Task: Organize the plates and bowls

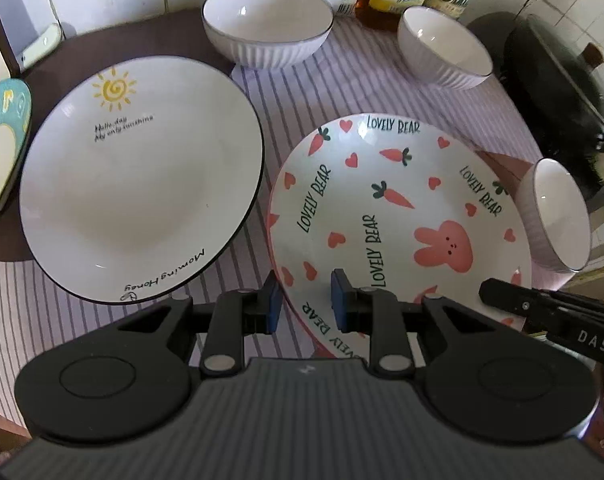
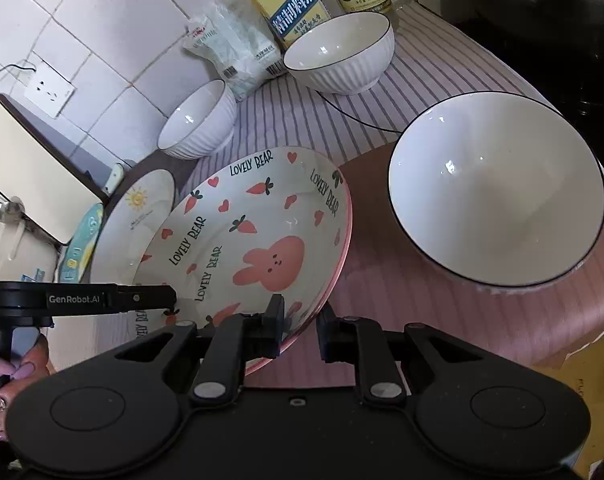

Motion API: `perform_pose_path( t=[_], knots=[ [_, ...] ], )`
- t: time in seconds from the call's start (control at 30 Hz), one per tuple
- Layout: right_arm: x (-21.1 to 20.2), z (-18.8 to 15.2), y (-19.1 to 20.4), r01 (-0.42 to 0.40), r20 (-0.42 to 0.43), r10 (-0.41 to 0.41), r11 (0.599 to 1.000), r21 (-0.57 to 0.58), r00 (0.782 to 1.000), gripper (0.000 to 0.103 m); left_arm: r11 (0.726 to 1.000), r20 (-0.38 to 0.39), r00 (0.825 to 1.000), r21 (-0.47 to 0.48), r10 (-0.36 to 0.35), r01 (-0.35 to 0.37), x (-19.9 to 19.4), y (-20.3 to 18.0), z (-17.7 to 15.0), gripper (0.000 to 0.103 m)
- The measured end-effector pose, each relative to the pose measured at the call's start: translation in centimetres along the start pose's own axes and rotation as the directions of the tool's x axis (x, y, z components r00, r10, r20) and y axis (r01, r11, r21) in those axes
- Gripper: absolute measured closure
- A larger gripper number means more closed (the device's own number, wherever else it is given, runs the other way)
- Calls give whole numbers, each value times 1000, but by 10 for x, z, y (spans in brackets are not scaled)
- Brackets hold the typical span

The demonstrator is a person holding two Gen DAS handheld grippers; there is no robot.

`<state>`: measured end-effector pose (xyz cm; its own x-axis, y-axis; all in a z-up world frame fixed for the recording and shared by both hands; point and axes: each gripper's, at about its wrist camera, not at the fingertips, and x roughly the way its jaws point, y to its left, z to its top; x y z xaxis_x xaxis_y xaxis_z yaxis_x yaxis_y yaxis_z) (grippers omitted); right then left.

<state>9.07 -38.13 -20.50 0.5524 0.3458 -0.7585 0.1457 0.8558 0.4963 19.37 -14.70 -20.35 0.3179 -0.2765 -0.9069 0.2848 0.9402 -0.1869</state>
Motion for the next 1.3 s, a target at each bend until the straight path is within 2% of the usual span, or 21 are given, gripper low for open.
perform_pose_path(
  t=[0.4, 0.57, 0.67, 0.77, 1.0, 1.2, 1.3],
  knots=[
    [-32, -3, 27, -86, 39, 88, 996, -35, 995, 80, 1000, 64, 998, -15, 9, -8, -62, 14, -10, 79],
    [-35, 5, 45, -112, 33, 115, 990, -85, 993, 80, 999, 76, 997, -43, 4, 0, -86, 26, -13, 79],
    [-35, 12, 56, -138, 23, 143, 981, -136, 989, 79, 997, 95, 995, -74, 26, -19, -99, 35, -16, 79],
    [-30, 19, 70, -176, -7, 179, 965, -195, 984, 79, 994, 116, 992, -100, 46, -35, -109, 46, -19, 79],
    [-8, 30, 98, -232, -75, 220, 940, -249, 973, 79, 985, 125, 987, -153, 101, -82, -122, 73, -22, 80],
    [18, 42, 114, -300, -133, 274, 914, -271, 953, 78, 972, 122, 984, -210, 130, -102, -118, 99, -17, 79],
    [34, 48, 127, -306, -159, 269, 905, -296, 950, 78, 963, 108, 983, -241, 146, -117, -109, 111, -15, 80]
  ],
)
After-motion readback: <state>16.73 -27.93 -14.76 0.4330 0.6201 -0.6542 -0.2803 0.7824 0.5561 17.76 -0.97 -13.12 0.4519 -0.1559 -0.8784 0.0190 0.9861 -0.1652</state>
